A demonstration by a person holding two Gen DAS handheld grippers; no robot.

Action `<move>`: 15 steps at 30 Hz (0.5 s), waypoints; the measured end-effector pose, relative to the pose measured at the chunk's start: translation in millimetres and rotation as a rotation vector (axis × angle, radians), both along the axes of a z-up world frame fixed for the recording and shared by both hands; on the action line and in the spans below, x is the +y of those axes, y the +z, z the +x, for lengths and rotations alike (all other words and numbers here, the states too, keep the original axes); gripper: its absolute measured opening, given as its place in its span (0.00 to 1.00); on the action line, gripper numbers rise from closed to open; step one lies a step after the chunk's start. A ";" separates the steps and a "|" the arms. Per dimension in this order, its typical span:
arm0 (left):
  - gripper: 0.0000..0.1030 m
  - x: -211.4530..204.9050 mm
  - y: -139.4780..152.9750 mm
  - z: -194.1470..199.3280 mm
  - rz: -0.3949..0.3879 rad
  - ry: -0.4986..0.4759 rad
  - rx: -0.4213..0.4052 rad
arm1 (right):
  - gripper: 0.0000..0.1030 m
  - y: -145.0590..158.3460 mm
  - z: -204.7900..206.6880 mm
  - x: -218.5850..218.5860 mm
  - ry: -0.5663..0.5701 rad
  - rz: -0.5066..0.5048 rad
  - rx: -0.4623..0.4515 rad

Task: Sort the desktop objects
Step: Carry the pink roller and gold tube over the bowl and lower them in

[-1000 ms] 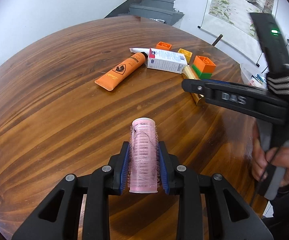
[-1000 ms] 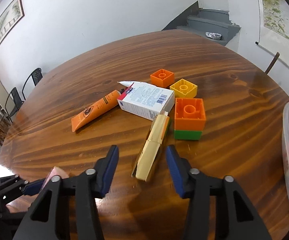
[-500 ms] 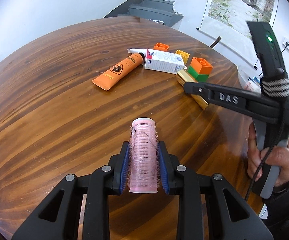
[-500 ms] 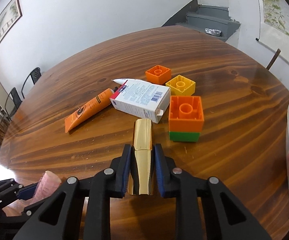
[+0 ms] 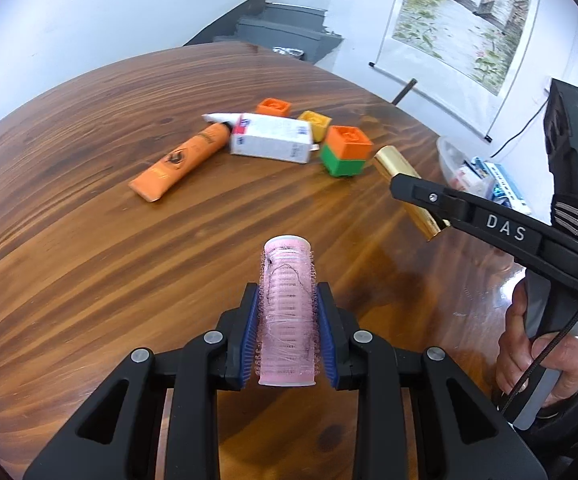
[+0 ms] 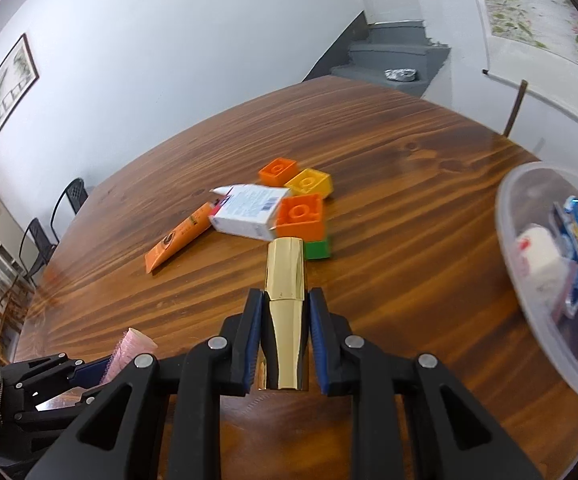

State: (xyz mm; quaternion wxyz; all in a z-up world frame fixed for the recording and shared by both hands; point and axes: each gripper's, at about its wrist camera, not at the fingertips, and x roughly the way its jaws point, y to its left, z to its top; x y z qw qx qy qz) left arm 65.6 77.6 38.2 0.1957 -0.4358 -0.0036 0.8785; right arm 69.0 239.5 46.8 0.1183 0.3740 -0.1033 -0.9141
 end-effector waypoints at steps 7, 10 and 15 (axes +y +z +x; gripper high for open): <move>0.29 38.3 5.2 -0.7 -0.007 -0.054 0.013 | 0.25 12.5 11.9 42.2 -0.096 -0.002 0.059; 0.29 53.4 9.0 -2.2 -0.004 -0.070 0.018 | 0.25 16.7 15.1 62.2 -0.137 -0.004 0.078; 0.29 76.7 16.2 -6.1 -0.002 -0.094 0.028 | 0.25 22.8 19.7 101.8 -0.219 -0.003 0.110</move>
